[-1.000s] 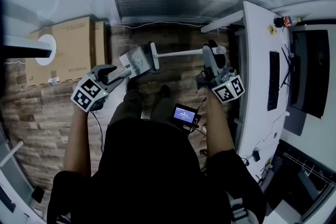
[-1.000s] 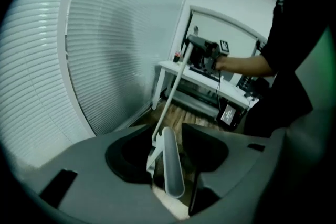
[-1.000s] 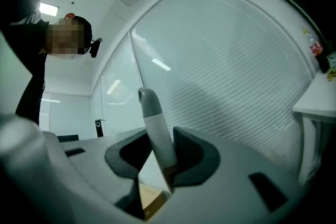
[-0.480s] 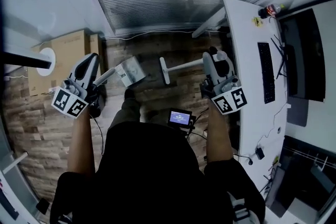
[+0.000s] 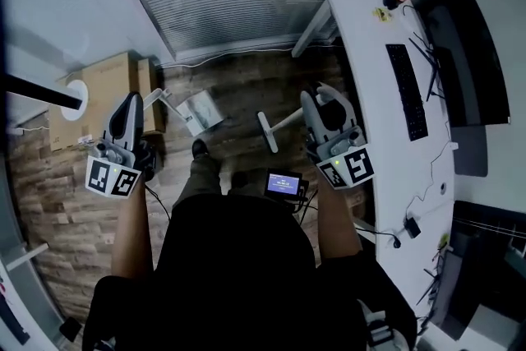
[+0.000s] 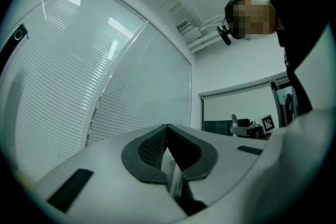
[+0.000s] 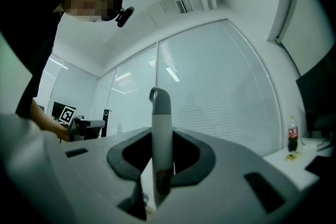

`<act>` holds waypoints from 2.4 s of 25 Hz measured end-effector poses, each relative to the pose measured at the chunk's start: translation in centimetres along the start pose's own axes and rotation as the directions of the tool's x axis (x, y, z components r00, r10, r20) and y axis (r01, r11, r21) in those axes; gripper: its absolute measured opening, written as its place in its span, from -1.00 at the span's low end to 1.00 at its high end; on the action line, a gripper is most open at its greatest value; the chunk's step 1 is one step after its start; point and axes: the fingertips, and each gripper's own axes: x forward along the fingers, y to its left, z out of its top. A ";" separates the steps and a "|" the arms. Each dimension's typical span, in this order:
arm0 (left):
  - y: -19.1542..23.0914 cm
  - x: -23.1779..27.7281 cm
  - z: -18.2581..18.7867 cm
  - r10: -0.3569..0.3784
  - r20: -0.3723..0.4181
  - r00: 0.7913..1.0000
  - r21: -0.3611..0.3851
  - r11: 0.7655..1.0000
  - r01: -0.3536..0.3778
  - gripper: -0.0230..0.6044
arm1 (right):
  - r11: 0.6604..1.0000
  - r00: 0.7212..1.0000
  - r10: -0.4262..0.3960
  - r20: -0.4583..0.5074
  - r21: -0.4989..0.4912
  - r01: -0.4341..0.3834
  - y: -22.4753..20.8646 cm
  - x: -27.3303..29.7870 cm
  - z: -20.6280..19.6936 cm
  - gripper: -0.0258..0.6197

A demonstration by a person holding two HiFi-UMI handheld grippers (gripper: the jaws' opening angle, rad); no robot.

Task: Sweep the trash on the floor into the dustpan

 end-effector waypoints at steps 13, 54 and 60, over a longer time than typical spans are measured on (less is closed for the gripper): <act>-6.9 -7.0 -2.3 -0.058 -0.070 0.996 -0.023 0.998 0.057 -0.95 | 1.000 0.999 -0.024 -0.040 0.004 0.024 6.0 -7.5 -2.2 -0.67; -9.4 -25.6 -3.3 -0.120 -0.191 0.974 -0.046 0.992 0.114 -0.95 | 0.995 0.994 0.029 -0.109 0.095 -0.019 28.1 -13.8 -3.3 -0.67; -11.1 -26.5 -3.4 -0.106 -0.214 0.971 -0.027 0.994 0.102 -0.95 | 0.997 0.994 0.019 -0.108 0.071 -0.011 26.9 -14.8 -3.4 -0.67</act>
